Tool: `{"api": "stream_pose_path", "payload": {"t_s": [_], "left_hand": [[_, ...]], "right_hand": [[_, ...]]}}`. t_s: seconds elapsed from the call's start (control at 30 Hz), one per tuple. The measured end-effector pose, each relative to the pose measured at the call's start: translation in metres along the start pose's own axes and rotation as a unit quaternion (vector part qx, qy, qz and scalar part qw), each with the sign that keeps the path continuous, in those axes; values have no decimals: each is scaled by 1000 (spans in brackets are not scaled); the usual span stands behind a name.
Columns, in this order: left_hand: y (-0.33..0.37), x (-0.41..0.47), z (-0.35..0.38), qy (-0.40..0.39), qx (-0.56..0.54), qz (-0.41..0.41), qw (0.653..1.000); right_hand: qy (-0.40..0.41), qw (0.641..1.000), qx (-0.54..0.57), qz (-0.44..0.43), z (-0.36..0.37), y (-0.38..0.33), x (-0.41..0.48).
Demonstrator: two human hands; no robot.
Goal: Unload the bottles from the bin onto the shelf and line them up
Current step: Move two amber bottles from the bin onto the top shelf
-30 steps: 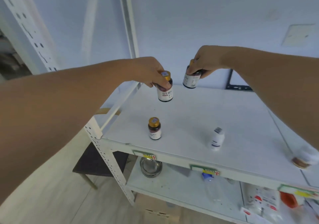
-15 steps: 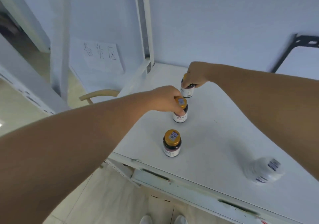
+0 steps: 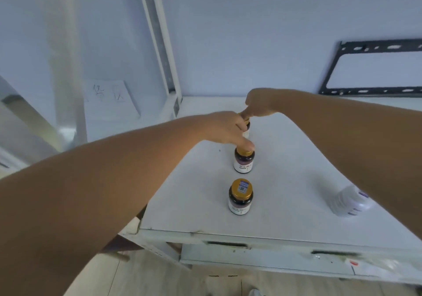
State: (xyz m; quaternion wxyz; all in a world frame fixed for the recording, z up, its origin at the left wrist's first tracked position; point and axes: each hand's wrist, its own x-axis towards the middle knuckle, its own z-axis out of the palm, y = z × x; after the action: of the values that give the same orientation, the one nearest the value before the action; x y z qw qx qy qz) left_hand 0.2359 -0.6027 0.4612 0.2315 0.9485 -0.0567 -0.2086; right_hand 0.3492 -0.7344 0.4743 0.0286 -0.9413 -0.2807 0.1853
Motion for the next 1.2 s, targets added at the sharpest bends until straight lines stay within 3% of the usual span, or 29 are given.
{"api": "stream_pose_path", "payload": {"t_s": [0.13, 0.27, 0.47, 0.7, 1.03, 1.2], "left_hand": [[31, 4, -39, 101, 19, 45, 994], [85, 16, -52, 127, 28, 121, 984], [219, 36, -13, 67, 19, 249, 966], [398, 52, 95, -12, 54, 354, 934], [593, 98, 244, -89, 105, 399, 906], [674, 131, 307, -148, 181, 449, 863]], "right_hand": [[53, 997, -2, 59, -30, 29, -47], [77, 986, 2, 146, -44, 74, -118], [105, 956, 47, 270, -43, 158, -255], [114, 905, 75, 402, 2, 272, -433], [53, 879, 110, 460, 104, 413, -619], [16, 856, 131, 500, 147, 490, -656]]}}
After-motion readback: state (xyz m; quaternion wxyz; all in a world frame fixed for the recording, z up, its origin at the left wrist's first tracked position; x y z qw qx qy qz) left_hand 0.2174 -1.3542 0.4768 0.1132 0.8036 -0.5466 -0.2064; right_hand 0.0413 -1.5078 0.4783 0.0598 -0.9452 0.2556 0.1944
